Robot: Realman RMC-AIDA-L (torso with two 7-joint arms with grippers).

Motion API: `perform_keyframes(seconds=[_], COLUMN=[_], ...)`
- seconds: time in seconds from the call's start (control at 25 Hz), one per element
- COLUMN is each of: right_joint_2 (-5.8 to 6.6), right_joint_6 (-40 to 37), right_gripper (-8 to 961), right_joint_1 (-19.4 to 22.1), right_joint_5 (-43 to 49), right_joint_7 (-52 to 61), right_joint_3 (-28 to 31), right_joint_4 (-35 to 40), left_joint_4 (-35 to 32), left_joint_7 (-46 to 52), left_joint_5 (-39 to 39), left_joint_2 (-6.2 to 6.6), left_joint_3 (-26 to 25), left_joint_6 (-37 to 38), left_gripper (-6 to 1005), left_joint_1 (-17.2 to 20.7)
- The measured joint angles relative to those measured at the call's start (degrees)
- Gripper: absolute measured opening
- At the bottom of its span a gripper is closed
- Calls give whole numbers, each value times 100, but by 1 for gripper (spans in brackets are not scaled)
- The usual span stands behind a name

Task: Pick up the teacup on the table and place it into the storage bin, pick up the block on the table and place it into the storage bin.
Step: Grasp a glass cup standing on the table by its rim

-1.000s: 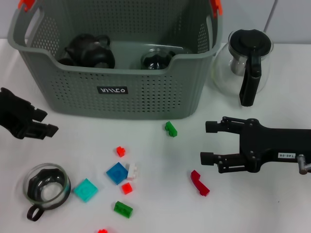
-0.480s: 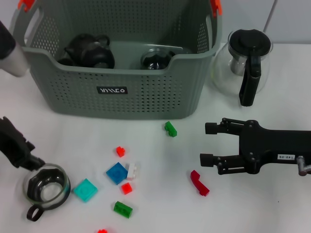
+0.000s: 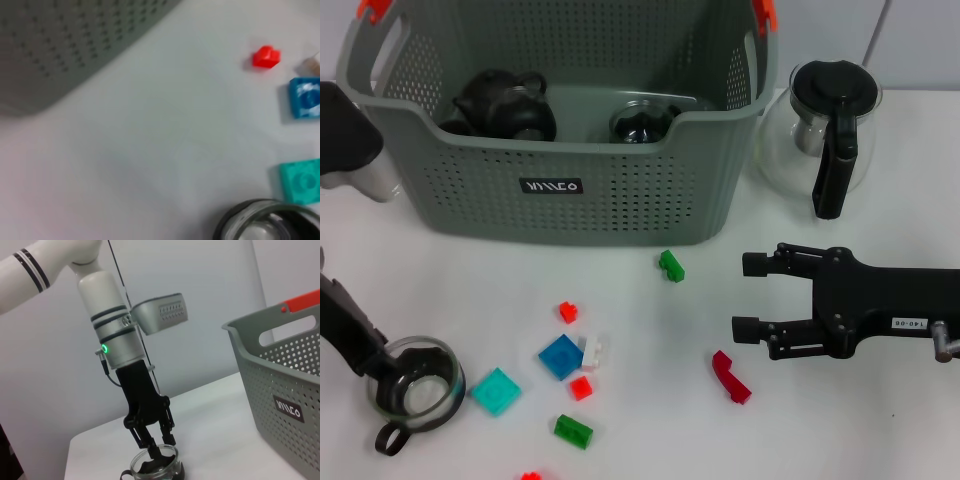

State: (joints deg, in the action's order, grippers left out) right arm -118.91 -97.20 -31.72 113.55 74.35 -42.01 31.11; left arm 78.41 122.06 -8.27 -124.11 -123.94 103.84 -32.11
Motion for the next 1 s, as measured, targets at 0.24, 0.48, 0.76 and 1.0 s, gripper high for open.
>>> perform_keyframes(seconds=[0.24,0.48,0.76,1.0], right_joint_2=[-1,-1,-1,-1], right_joint_6=[13,17,14,1], right_gripper=[941,940,940,941], right_joint_1=[6,8,8,8], right_joint_5=[0,0,0,0], right_joint_7=[-6,-8,-9,-9], right_joint_3=[0,0,0,0], right_joint_4=[0,0,0,0], left_joint_4=[-284,-503,-527,-626], left_joint_7=[73,111,221,329], left_joint_5=[79,91,145,175], left_joint_2=[-4,-7,-1,19], left_joint_3=[113,132,195,193], left_joint_6=[-216,-337,-391,-421], left_gripper=[421,396,368,343], left_joint_1=[-37,-100,-133,-203])
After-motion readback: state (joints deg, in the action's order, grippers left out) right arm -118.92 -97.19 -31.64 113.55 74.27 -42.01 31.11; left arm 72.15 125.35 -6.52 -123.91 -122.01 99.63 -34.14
